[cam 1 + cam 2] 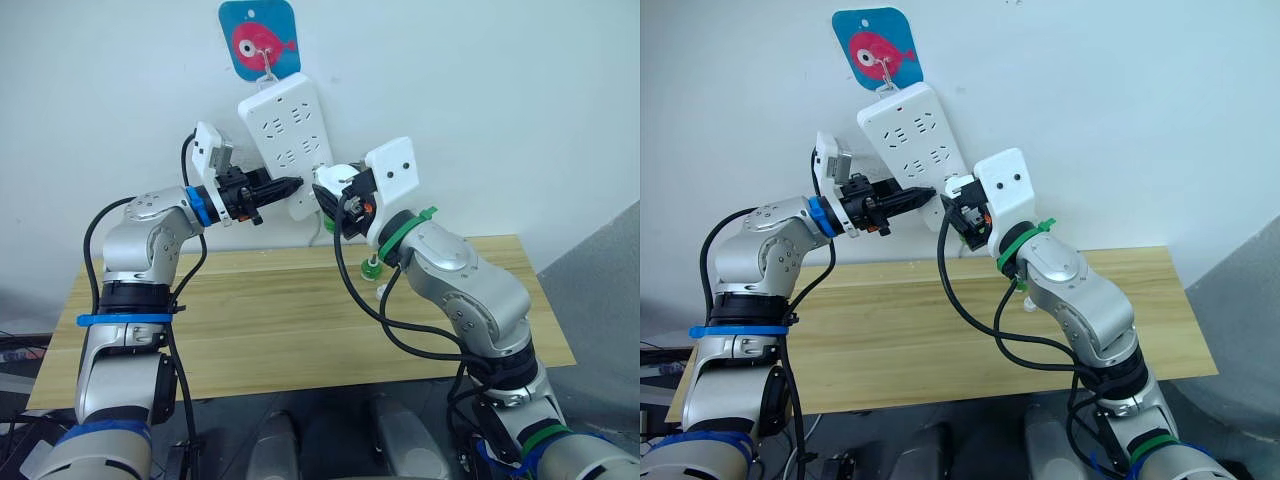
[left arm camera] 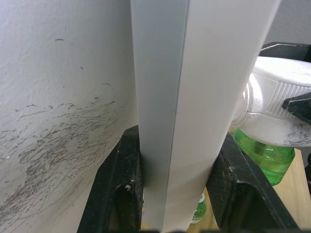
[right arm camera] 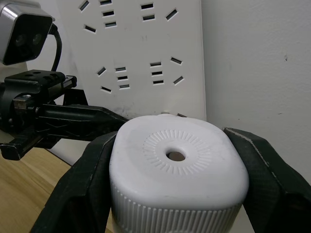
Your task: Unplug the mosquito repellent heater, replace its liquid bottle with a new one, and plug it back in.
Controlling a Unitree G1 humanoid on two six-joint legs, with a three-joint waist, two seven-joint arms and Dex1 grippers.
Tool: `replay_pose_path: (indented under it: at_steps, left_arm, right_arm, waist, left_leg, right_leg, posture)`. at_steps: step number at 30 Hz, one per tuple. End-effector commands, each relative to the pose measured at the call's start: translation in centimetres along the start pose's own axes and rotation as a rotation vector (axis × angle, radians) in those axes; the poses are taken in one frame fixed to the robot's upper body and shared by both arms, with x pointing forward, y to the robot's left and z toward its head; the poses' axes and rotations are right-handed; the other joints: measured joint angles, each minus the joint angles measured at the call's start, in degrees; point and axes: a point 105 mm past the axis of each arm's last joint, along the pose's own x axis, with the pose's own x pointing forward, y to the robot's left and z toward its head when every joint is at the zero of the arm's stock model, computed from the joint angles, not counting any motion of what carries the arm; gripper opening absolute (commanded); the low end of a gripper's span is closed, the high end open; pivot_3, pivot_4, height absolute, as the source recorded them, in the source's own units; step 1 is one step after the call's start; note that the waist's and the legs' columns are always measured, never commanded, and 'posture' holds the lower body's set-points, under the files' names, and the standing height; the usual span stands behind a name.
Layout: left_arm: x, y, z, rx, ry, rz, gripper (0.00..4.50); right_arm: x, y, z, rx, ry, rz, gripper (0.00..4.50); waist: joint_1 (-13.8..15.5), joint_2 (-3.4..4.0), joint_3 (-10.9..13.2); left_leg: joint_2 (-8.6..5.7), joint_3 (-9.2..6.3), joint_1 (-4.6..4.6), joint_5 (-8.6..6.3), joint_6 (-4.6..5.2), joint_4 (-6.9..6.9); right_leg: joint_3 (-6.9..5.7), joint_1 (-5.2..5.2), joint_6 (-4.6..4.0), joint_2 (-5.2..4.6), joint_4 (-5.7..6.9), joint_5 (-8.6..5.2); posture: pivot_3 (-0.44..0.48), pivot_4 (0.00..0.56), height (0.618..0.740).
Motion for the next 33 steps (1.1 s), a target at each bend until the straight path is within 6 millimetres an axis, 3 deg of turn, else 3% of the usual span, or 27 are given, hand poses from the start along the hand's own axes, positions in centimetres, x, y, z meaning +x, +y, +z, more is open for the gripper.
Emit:
replay_pose_path:
  at_steps: [1, 18, 33]
  left_arm:
    - [-0.4, -0.1, 1.5, 0.036, -0.042, 0.004, 1.35]
    - [-0.5, -0.2, 1.6, 0.034, -0.039, 0.001, 1.35]
    - [-0.5, -0.3, 1.4, 0.031, -0.036, -0.002, 1.35]
  right_arm:
    - [-0.3, 0.2, 1.2, -0.021, -0.049, 0.005, 3.05]
    - [-1.4, 0.2, 1.2, -0.057, -0.030, 0.032, 3.05]
    - [-0.3, -0.1, 1.5, -0.099, -0.063, -0.013, 3.05]
  waist:
    - [0.00, 0.00, 0.00]
    - [0.01, 0.00, 0.00]
    - [0.01, 0.00, 0.00]
  left_leg:
    - [0.00, 0.00, 0.00, 0.00, 0.00, 0.00]
    - [0.00, -0.01, 0.00, 0.00, 0.00, 0.00]
    - [0.00, 0.00, 0.00, 0.00, 0.00, -0.01]
  right_leg:
    - [0.00, 0.00, 0.00, 0.00, 0.00, 0.00]
    - [0.00, -0.01, 0.00, 0.00, 0.01, 0.00]
    - [-0.01, -0.01, 0.00, -0.01, 0.02, 0.00]
  posture:
    - [-0.176, 0.215, 0.740]
    - [-0.172, 0.214, 0.740]
    - [-0.166, 0.212, 0.740]
